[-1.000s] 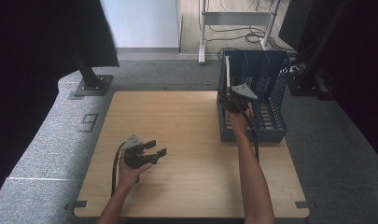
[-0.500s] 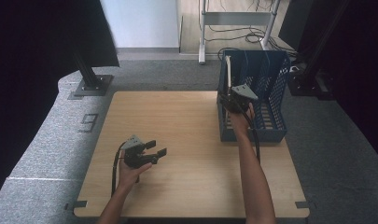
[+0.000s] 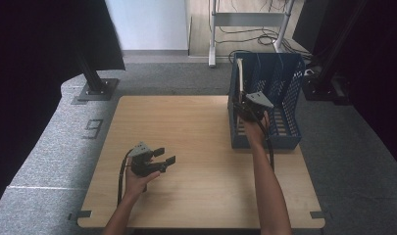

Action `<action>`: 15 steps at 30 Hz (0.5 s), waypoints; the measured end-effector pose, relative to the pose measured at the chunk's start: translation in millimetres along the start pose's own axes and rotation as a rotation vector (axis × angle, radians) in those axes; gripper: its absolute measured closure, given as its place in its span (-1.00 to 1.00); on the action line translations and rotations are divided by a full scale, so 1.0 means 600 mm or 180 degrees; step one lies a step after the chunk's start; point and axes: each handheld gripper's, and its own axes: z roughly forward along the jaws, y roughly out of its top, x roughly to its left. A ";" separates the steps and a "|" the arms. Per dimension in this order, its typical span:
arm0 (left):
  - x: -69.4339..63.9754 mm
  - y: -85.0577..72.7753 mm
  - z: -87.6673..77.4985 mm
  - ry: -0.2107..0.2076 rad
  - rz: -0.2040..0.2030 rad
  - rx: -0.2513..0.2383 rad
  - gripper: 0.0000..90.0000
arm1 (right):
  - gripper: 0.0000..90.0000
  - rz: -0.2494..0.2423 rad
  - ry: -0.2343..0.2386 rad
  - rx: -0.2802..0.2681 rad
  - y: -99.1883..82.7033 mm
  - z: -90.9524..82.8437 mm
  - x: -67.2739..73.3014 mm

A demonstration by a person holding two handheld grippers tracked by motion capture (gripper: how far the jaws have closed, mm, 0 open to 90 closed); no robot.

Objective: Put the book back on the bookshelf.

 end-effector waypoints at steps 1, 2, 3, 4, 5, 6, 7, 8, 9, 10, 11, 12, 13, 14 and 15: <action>0.000 0.000 0.000 -0.0001 0.0001 0.0002 -0.33 | 0.05 0.0000 0.0002 -0.0004 0.000 -0.001 0.000; 0.000 0.000 0.000 -0.0001 0.0004 0.0005 -0.33 | 0.05 0.0000 0.0003 -0.0003 0.001 -0.001 0.000; 0.000 0.000 0.000 -0.0002 0.0003 0.0003 -0.33 | 0.05 -0.0001 0.0011 0.0000 0.002 -0.002 0.000; 0.000 0.000 0.000 -0.0001 0.0002 -0.0001 -0.33 | 0.04 0.0000 0.0012 -0.0007 0.002 -0.003 0.000; 0.000 0.000 -0.001 0.0000 0.0003 -0.0002 -0.33 | 0.03 -0.0002 0.0013 -0.0011 0.003 -0.004 0.000; 0.000 0.000 -0.001 0.0000 0.0004 -0.0004 -0.33 | 0.03 -0.0009 0.0017 -0.0008 0.004 -0.005 0.001; 0.000 0.000 -0.001 0.0001 0.0002 -0.0007 -0.33 | 0.03 -0.0010 0.0023 -0.0006 0.004 -0.006 0.002; 0.000 0.000 -0.001 0.0001 0.0001 -0.0009 -0.33 | 0.03 -0.0005 0.0036 -0.0005 0.005 -0.007 0.002; 0.000 0.000 -0.001 0.0001 0.0002 -0.0011 -0.33 | 0.02 -0.0002 0.0051 -0.0001 0.005 -0.008 0.003; 0.000 0.000 -0.002 0.0001 0.0000 -0.0011 -0.33 | 0.02 0.0008 0.0069 -0.0003 0.006 -0.009 0.004; 0.000 0.001 -0.002 0.0001 0.0001 -0.0011 -0.33 | 0.02 0.0023 0.0085 -0.0006 0.006 -0.010 0.005; 0.000 0.001 -0.002 0.0002 0.0001 -0.0009 -0.33 | 0.02 0.0032 0.0108 -0.0002 0.007 -0.012 0.006; 0.000 0.001 -0.002 0.0000 0.0003 -0.0008 -0.33 | 0.02 0.0029 0.0109 -0.0003 0.008 -0.013 0.006; 0.000 0.001 -0.002 0.0001 0.0006 -0.0009 -0.33 | 0.01 0.0028 0.0119 -0.0001 0.008 -0.014 0.007; 0.000 0.001 -0.003 0.0002 0.0003 -0.0014 -0.33 | 0.01 0.0033 0.0127 0.0000 0.008 -0.015 0.008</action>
